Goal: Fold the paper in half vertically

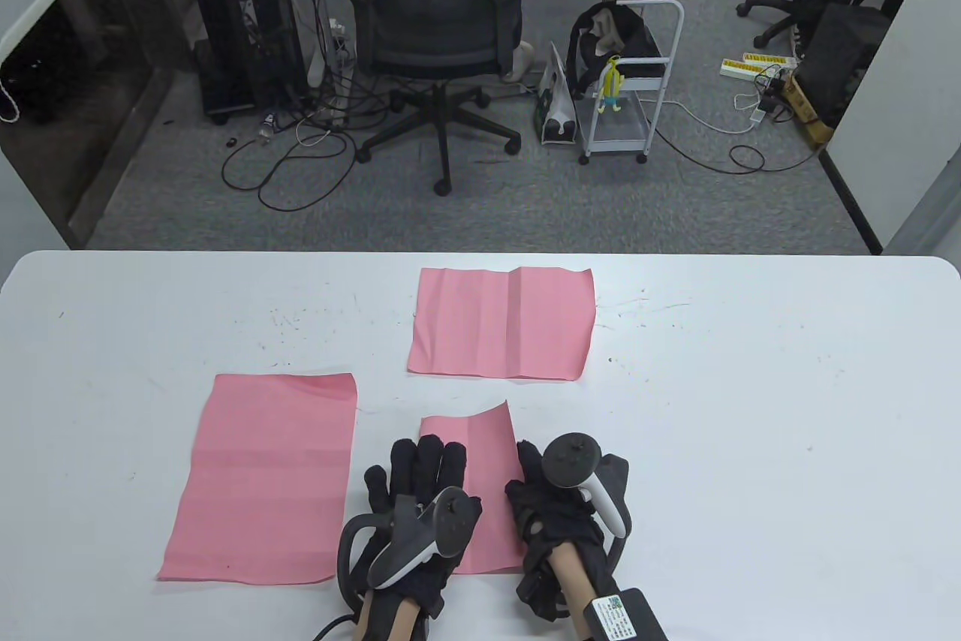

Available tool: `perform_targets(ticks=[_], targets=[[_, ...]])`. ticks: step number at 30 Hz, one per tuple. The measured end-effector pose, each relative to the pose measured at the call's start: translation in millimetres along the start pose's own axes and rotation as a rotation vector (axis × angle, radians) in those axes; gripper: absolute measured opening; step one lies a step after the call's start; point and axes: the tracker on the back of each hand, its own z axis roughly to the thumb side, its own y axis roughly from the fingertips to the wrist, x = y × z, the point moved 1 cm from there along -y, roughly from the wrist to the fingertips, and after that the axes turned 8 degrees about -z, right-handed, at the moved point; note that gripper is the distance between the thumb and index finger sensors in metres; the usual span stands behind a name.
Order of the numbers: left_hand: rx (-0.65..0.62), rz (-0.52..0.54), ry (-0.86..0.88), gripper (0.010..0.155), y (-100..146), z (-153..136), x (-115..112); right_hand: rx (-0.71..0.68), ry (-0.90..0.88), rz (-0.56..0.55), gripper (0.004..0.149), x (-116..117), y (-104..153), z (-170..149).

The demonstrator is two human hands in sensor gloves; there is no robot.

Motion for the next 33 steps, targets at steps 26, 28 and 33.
perform_targets(ticks=[26,28,33], targets=[[-0.007,-0.019,0.004,0.077,1.2,0.6,1.4,0.213,-0.104,-0.326,0.054,-219.0,59.8,-114.9],[-0.007,-0.021,-0.001,0.077,1.0,0.9,1.1,0.266,-0.092,-0.345,0.054,-225.4,60.5,-133.5],[-0.002,-0.022,-0.004,0.077,0.9,0.3,1.5,0.391,-0.041,-0.36,0.054,-231.5,56.3,-176.0]])
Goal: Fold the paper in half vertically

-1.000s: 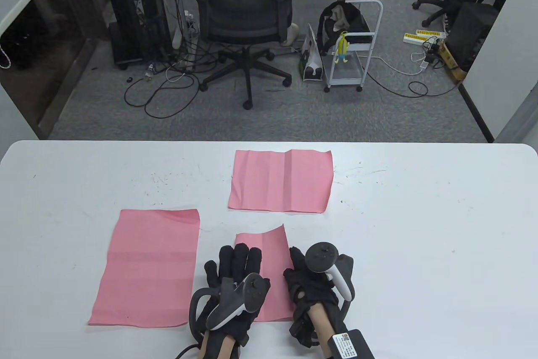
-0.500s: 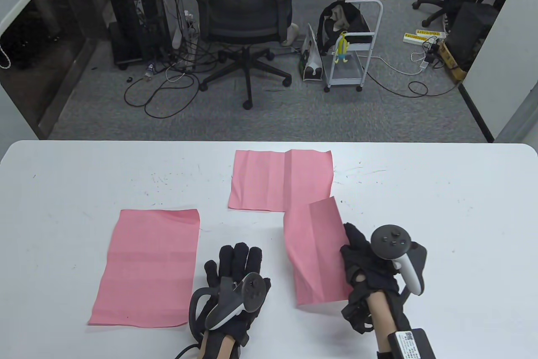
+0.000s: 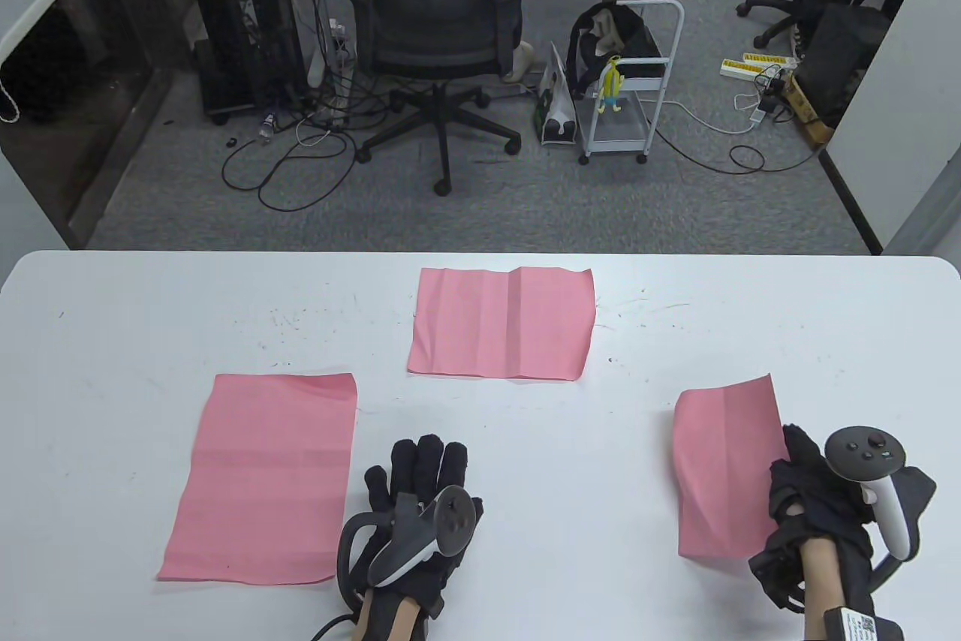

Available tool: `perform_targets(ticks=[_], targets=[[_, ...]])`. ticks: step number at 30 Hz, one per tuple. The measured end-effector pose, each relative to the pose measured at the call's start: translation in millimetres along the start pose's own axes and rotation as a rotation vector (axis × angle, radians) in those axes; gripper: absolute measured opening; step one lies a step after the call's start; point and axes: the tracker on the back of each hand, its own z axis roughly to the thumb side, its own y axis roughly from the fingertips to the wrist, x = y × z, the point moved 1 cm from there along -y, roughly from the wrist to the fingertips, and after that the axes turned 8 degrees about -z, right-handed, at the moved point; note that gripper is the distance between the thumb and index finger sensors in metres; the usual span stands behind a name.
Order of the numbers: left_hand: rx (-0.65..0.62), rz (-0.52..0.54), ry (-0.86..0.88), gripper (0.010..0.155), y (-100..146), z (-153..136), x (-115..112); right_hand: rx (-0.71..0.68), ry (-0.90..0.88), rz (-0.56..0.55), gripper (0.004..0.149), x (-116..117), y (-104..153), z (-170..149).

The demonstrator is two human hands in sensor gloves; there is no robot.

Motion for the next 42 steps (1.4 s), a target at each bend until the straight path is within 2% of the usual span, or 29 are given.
perform_targets(ticks=[14,23,25,27,31,34,39,42], targets=[[0.021,-0.027,-0.034,0.077,-1.7,-0.4,-1.4,0.177,0.166,-0.034,0.056,19.9,-37.6,-43.2],[0.021,-0.03,-0.039,0.077,-1.7,0.1,-1.2,0.228,0.314,-0.075,0.064,20.5,-34.9,-44.1],[0.019,-0.03,-0.04,0.077,-1.9,0.6,-1.4,0.228,0.319,-0.151,0.066,15.5,-30.8,-39.0],[0.017,-0.032,-0.042,0.077,-2.1,1.4,-1.8,0.195,0.33,-0.191,0.068,10.8,-27.3,-27.4],[0.014,-0.038,-0.05,0.077,-2.3,3.0,-3.0,0.088,0.251,-0.199,0.068,5.8,-18.2,12.2],[0.013,-0.036,-0.052,0.077,-2.2,3.5,-3.5,-0.021,0.218,-0.187,0.068,10.1,-9.2,58.6],[0.024,-0.036,-0.06,0.077,-1.9,2.6,-4.0,-0.179,0.25,-0.137,0.069,36.6,2.5,129.7],[0.029,-0.024,-0.064,0.077,-0.5,2.4,-2.8,-0.278,0.268,-0.067,0.068,65.9,5.8,172.3]])
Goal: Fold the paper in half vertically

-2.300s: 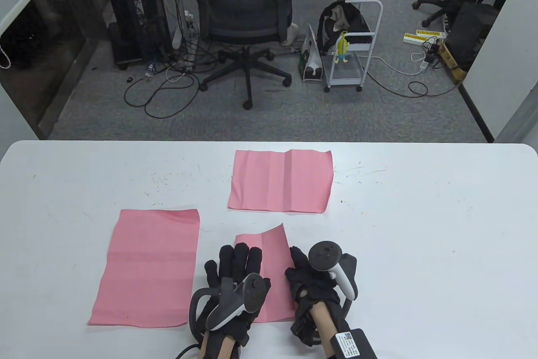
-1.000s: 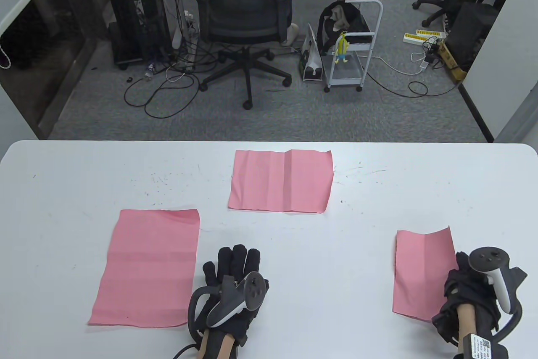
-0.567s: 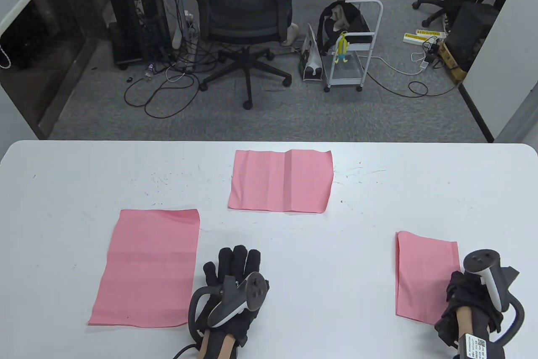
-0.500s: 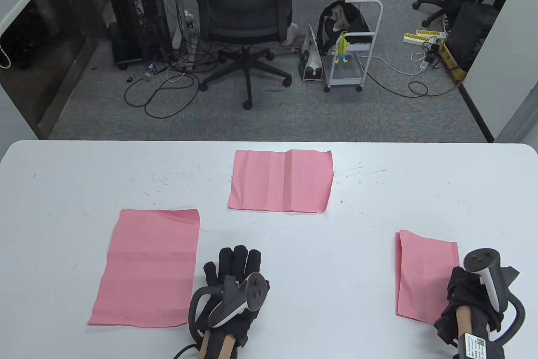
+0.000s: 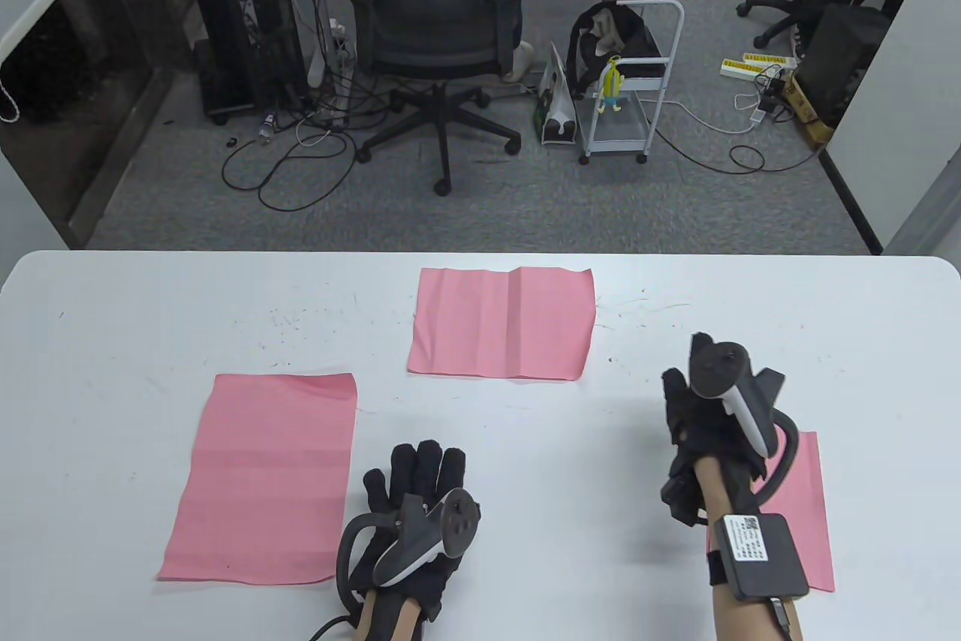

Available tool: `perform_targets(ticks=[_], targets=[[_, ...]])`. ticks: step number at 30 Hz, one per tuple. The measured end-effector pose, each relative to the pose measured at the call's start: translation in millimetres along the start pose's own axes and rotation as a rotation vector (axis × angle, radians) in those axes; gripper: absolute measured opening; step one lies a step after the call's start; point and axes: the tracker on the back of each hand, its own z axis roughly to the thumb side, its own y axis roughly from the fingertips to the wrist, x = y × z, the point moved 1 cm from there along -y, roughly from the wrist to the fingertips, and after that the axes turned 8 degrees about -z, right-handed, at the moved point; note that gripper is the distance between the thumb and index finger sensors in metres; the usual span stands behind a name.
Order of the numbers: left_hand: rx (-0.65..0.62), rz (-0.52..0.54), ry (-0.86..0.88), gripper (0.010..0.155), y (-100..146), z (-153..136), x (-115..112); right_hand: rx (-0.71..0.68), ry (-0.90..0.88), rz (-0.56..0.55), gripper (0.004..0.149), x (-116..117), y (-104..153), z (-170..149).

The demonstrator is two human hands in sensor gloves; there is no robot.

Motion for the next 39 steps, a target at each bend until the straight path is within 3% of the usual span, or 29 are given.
perform_targets(ticks=[8,14,21,25,33,39], targets=[[-0.006,0.011,0.017,0.077,2.4,0.4,2.5,-0.154,0.03,0.163,0.067,74.6,-29.4,107.4],[-0.006,0.028,0.008,0.077,4.3,1.7,5.1,-0.182,0.109,0.246,0.066,128.9,-54.3,150.6],[-0.016,0.025,0.029,0.077,4.0,1.7,5.4,-0.107,0.158,0.33,0.063,166.8,-81.2,142.5],[-0.014,0.009,0.031,0.077,2.0,1.8,3.9,-0.084,0.125,0.343,0.062,174.9,-88.1,131.2],[-0.004,-0.001,0.018,0.077,1.5,1.9,3.3,-0.103,0.13,0.371,0.061,176.6,-85.6,126.9],[-0.008,-0.019,0.008,0.077,-0.5,4.3,0.8,-0.147,0.151,0.38,0.062,176.6,-65.1,119.2]])
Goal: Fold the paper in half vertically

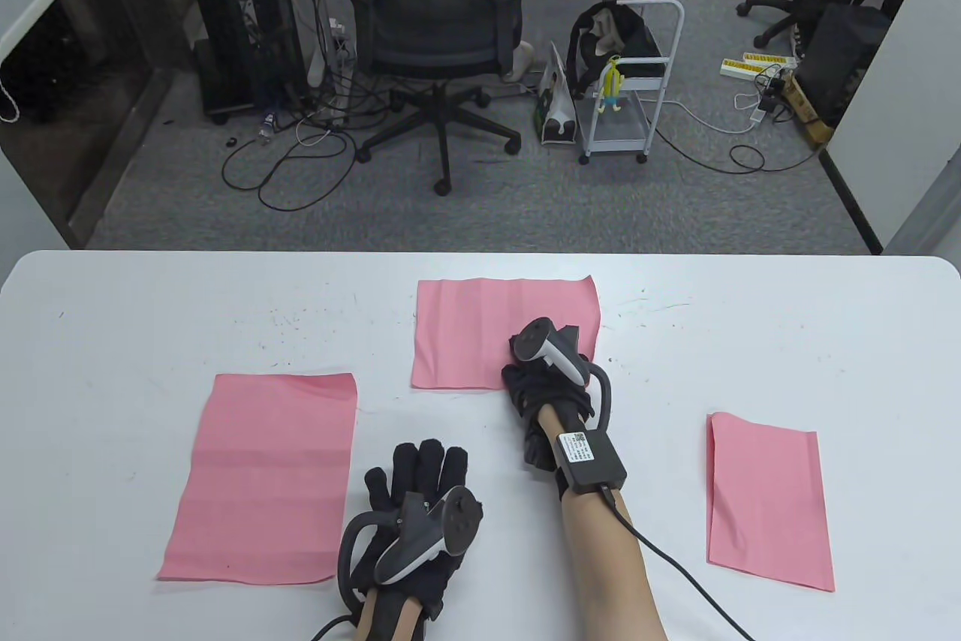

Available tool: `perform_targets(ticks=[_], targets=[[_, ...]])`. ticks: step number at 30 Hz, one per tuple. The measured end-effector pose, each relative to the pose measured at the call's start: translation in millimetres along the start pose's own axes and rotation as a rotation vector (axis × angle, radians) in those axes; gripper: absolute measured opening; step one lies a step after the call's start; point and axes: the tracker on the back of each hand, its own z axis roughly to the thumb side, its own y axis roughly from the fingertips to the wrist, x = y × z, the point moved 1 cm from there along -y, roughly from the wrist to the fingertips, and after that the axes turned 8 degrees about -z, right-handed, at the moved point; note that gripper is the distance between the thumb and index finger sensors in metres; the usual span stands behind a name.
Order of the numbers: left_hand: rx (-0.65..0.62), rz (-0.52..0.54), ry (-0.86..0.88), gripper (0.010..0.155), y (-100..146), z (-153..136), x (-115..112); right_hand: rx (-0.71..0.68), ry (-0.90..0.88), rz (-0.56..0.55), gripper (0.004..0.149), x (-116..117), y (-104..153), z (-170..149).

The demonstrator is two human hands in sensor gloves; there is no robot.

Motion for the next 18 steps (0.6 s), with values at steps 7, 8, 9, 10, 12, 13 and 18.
perform_targets(ticks=[7,8,9,10,12,13,18], targets=[[0.016,0.019,-0.039,0.077,0.9,0.7,0.8,-0.007,0.073,0.017,0.06,20.3,45.1,-2.3],[0.015,0.015,-0.034,0.077,0.2,0.1,0.0,-0.009,0.076,0.021,0.06,23.1,51.6,-2.8],[0.018,0.013,-0.041,0.077,-0.1,-0.3,-0.4,-0.01,0.075,0.027,0.06,26.9,60.0,-3.7],[0.022,0.012,-0.051,0.077,-0.5,-0.4,-1.0,-0.012,0.074,0.032,0.059,31.2,69.0,-4.8],[0.022,0.009,-0.054,0.077,-0.9,-0.1,-1.8,-0.015,0.085,0.036,0.06,37.7,82.4,-6.5],[0.018,0.006,-0.049,0.077,-1.1,0.3,-2.1,-0.015,0.097,0.034,0.061,42.5,93.5,-8.6],[0.001,0.008,-0.026,0.077,-0.1,0.3,-3.2,-0.018,0.109,0.042,0.061,55.1,124.3,-15.5]])
